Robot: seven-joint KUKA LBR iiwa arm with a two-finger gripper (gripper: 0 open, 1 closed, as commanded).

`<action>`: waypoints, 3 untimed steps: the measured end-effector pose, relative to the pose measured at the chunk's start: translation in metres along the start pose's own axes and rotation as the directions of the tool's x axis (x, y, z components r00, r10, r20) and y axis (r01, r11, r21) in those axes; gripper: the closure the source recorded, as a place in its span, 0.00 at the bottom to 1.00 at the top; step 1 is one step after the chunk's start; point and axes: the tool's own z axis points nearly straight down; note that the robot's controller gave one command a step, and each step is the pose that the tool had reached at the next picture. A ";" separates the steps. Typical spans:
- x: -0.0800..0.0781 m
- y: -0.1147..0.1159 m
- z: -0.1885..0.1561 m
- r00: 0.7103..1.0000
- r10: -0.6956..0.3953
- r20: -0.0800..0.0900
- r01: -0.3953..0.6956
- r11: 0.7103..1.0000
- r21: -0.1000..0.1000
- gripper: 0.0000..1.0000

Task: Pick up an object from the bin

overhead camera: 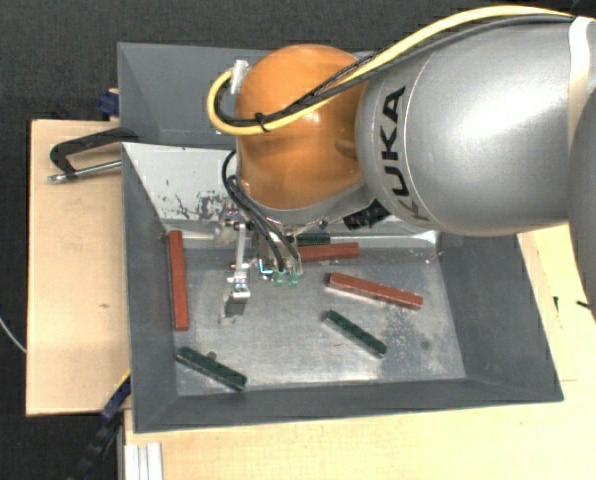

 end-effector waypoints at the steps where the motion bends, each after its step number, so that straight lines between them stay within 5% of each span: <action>1: -0.002 -0.001 -0.004 1.000 0.003 0.008 -0.003 1.000 -0.002 0.00; 2: 0.024 0.010 0.057 0.996 0.087 0.010 -0.087 0.996 -0.003 0.00; 3: 0.031 0.013 0.085 0.999 0.046 0.005 -0.046 0.999 0.000 0.00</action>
Offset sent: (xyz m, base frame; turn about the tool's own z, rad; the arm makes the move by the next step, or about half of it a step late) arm -0.0321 0.0122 -0.0728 0.1069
